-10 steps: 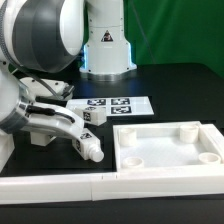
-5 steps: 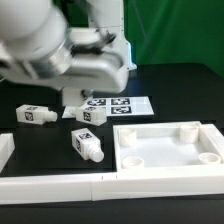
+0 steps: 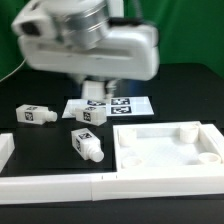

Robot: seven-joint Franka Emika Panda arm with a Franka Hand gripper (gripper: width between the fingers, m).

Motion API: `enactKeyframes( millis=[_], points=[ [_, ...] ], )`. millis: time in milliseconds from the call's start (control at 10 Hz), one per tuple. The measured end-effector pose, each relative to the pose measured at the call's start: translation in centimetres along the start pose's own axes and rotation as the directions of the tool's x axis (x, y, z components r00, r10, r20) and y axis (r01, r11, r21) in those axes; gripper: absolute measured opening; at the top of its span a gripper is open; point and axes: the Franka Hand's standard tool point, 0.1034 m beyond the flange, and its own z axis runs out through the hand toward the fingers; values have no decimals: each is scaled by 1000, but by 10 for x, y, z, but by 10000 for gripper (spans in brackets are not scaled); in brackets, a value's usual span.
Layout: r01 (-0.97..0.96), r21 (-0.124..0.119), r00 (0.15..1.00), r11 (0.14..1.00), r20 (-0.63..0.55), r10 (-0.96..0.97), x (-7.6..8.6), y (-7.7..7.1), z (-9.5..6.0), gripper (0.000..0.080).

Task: Assemble one leg

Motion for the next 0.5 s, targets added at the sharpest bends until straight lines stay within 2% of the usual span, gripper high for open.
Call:
enactKeyframes(
  millis=[100, 200, 300, 400, 500],
  points=[
    [47, 13, 995, 999, -83, -45, -11, -36, -6, 284],
    [6, 24, 986, 1000, -166, -2, -14, -64, -15, 284],
    [-4, 28, 973, 1000, -229, 10, -19, -95, -30, 284],
    [-20, 40, 968, 999, -249, 30, -21, -98, -37, 284],
    [-15, 64, 940, 998, -340, 36, -11, -96, -37, 284]
  ],
)
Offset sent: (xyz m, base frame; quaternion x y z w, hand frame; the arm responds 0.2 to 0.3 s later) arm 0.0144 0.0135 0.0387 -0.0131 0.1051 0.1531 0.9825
